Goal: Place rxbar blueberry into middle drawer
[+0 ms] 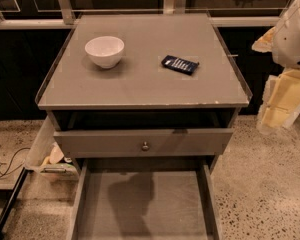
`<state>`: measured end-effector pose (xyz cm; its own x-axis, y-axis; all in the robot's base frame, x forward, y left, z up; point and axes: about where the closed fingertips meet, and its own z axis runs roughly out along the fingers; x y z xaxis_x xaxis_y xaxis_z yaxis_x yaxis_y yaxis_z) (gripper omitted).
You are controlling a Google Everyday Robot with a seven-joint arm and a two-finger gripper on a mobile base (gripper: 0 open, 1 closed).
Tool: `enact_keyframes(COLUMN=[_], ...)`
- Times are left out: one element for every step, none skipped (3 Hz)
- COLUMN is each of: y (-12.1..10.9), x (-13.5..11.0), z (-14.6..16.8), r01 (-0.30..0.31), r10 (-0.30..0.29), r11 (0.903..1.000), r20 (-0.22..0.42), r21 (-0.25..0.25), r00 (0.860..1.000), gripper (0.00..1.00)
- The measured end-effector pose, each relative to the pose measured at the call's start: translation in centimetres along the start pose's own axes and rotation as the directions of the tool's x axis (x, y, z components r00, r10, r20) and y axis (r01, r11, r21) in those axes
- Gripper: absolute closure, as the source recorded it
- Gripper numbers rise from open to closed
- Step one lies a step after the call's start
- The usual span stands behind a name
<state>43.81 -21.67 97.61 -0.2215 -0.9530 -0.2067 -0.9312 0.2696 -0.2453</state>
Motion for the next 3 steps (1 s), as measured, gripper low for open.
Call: enact_keyframes(y=[0.0, -2.3, -5.6], x=[0.0, -0.7, -1.8], z=[0.0, 0.9, 2.8], r01=[0.0, 0.005, 0.015], r10=[0.0, -0.005, -0.02], r11=[1.0, 0.9997, 0.9987], r20=[0.001, 0.038, 0.104], r21=[0.002, 0.025, 0.048], r00=[1.0, 0.999, 0.994], gripper=[0.0, 0.0, 0.0])
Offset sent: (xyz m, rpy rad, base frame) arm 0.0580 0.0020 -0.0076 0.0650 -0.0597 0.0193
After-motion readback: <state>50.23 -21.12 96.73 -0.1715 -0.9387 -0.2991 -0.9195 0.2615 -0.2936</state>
